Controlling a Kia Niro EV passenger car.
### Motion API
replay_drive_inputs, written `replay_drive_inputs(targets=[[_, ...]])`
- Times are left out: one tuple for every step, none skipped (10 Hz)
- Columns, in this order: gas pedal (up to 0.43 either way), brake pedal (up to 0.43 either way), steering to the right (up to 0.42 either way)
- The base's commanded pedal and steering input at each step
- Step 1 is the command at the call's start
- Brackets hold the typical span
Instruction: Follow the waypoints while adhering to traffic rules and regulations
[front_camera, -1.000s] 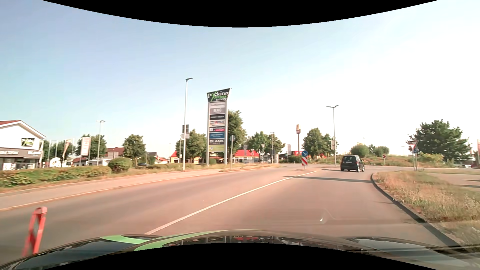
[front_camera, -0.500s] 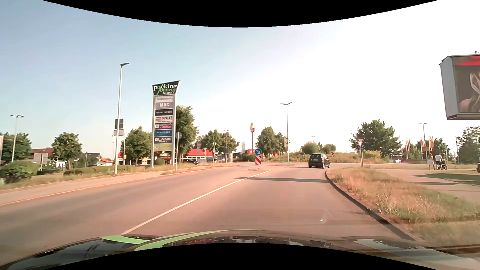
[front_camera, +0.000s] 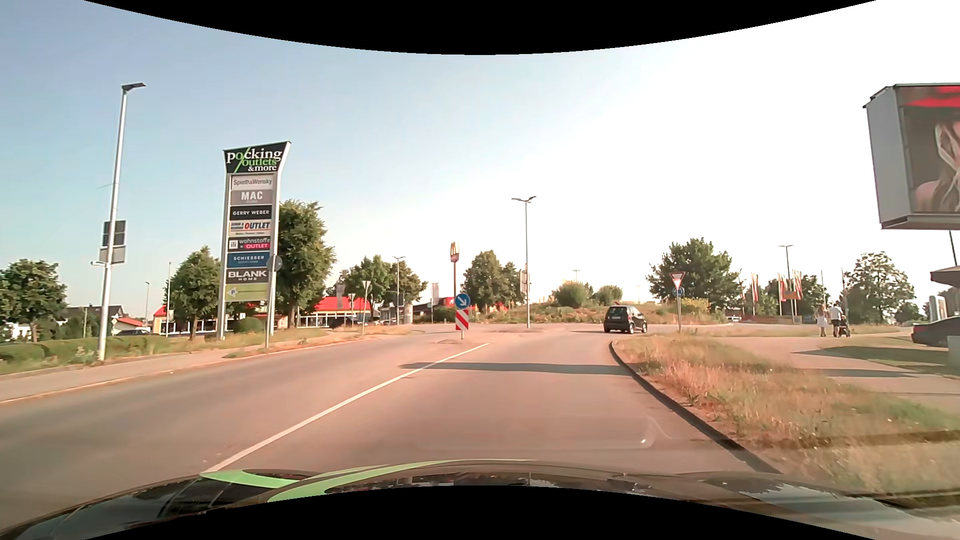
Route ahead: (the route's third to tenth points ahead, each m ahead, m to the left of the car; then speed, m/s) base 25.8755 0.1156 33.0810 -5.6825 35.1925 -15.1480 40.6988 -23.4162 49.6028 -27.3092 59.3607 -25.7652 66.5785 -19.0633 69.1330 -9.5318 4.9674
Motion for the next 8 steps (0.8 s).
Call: replay_drive_inputs(targets=[[0.157, 0.000, 0.129], [0.130, 0.000, 0.113], [0.118, 0.000, 0.092], [0.118, 0.000, 0.076], [0.098, 0.000, 0.055], [0.079, 0.000, 0.039], [0.067, 0.000, 0.028], [0.067, 0.000, 0.024]])
